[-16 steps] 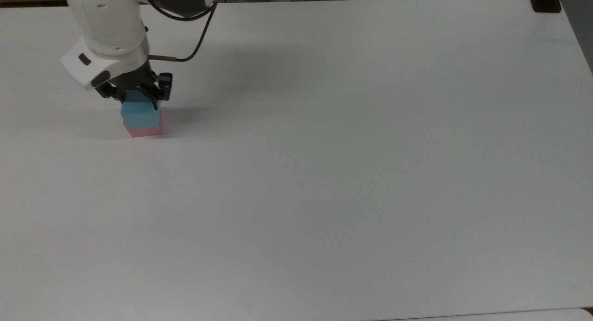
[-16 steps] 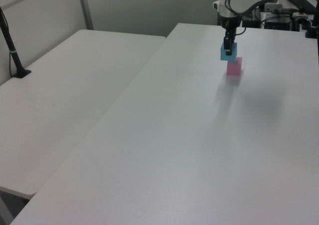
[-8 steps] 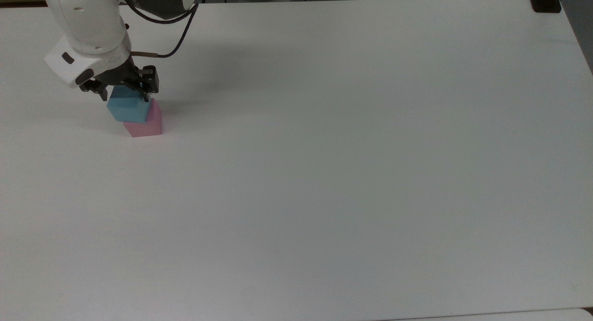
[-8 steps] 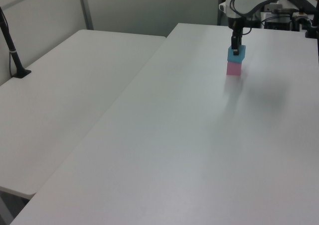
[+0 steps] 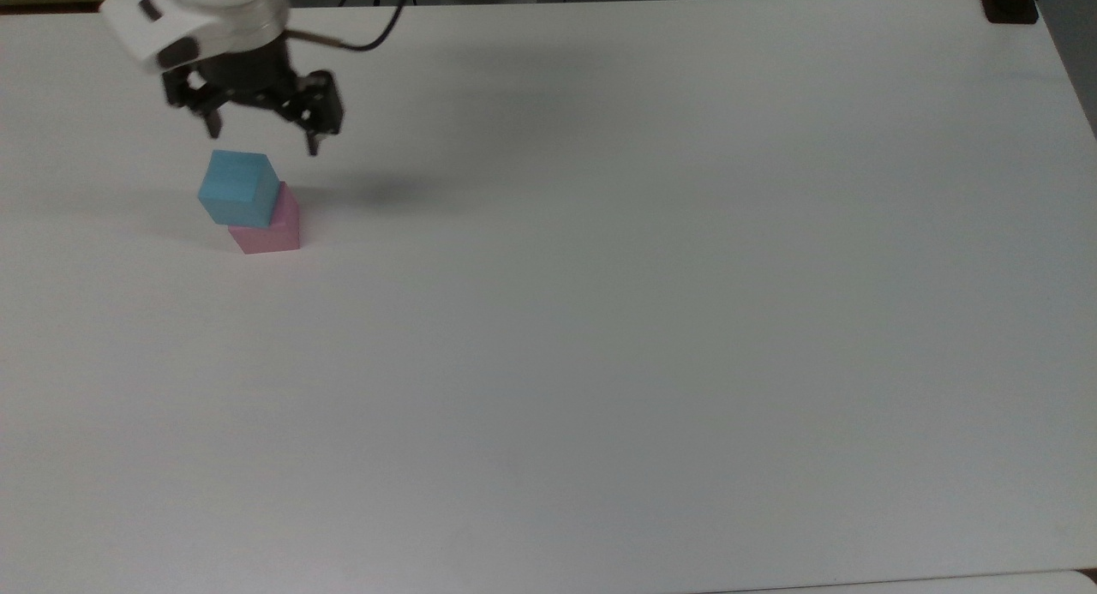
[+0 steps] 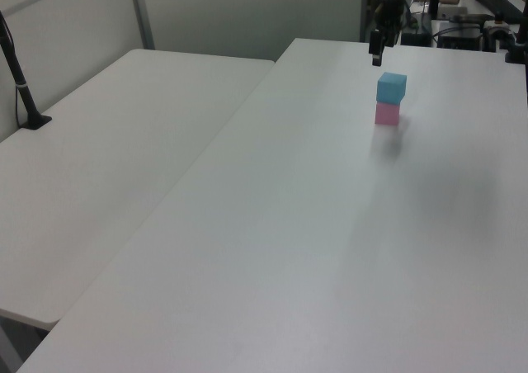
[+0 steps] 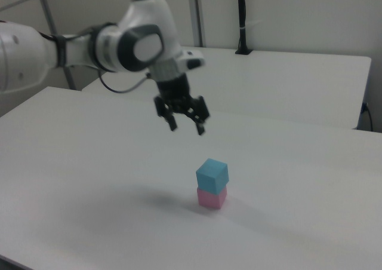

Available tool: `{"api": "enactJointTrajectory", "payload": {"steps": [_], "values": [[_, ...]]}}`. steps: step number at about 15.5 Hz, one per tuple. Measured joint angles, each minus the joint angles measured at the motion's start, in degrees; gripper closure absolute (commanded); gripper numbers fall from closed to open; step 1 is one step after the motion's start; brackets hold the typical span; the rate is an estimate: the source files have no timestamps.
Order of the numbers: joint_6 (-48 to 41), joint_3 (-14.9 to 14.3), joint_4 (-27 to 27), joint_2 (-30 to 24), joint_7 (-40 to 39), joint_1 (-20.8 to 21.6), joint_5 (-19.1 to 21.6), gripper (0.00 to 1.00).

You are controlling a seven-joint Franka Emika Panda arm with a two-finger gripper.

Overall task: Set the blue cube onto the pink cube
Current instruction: 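Open the gripper and raise it away from the stacked cubes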

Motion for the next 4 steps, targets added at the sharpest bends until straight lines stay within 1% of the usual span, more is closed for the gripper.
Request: {"api": "enactJointTrajectory", "payload": {"steps": [1,4], "values": [[-2.01,0.11,0.17,-1.35,1.79,1.88,0.21,0.00],[-6.09,0.25,0.34,-4.66,6.01,7.01,2.51,0.00]]}}
